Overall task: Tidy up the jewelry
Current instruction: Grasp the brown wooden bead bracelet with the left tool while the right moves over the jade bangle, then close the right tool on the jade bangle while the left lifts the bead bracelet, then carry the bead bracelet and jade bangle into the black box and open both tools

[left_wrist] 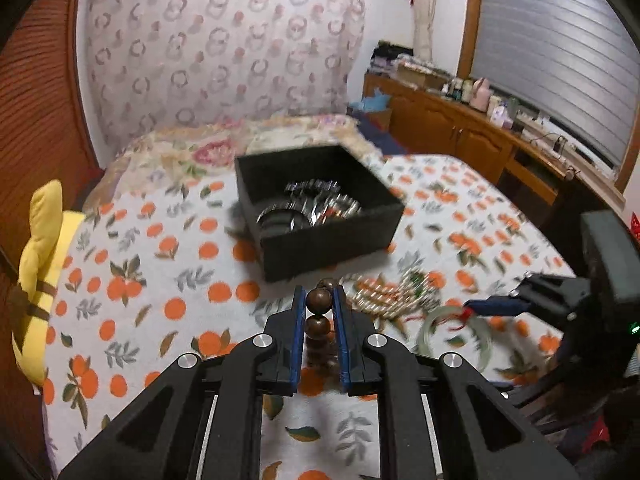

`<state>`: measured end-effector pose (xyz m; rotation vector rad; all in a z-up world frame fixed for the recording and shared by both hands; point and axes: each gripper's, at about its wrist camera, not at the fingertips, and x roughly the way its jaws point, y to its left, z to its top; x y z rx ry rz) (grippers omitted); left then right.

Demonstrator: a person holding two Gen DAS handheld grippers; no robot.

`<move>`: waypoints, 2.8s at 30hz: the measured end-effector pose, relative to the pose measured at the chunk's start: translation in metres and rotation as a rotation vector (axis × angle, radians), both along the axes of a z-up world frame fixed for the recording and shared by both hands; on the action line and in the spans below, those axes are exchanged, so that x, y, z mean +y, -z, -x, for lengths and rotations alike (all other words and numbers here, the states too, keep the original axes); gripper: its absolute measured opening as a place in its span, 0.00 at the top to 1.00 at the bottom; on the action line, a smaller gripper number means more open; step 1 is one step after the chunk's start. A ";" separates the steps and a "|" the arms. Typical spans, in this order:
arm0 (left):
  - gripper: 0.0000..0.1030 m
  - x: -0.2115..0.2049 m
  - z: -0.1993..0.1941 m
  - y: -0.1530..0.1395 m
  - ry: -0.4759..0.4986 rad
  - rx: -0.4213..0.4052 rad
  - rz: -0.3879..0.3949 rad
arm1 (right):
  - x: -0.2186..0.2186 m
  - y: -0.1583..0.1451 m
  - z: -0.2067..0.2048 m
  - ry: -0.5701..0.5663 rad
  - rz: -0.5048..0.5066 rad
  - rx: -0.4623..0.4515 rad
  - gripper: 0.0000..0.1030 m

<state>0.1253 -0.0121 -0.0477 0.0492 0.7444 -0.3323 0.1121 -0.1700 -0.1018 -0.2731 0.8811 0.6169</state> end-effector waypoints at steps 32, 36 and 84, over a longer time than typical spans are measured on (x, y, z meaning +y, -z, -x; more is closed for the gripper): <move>0.88 -0.010 -0.034 -0.079 -0.008 -0.172 0.027 | -0.013 -0.064 -0.030 0.029 -0.092 -0.147 0.27; 0.88 -0.010 -0.049 -0.083 -0.013 -0.176 0.026 | -0.015 -0.071 -0.046 0.040 -0.107 -0.158 0.27; 0.44 0.056 -0.087 -0.015 -0.176 -0.013 -0.035 | 0.057 -0.048 -0.166 -0.076 -0.043 -0.084 0.27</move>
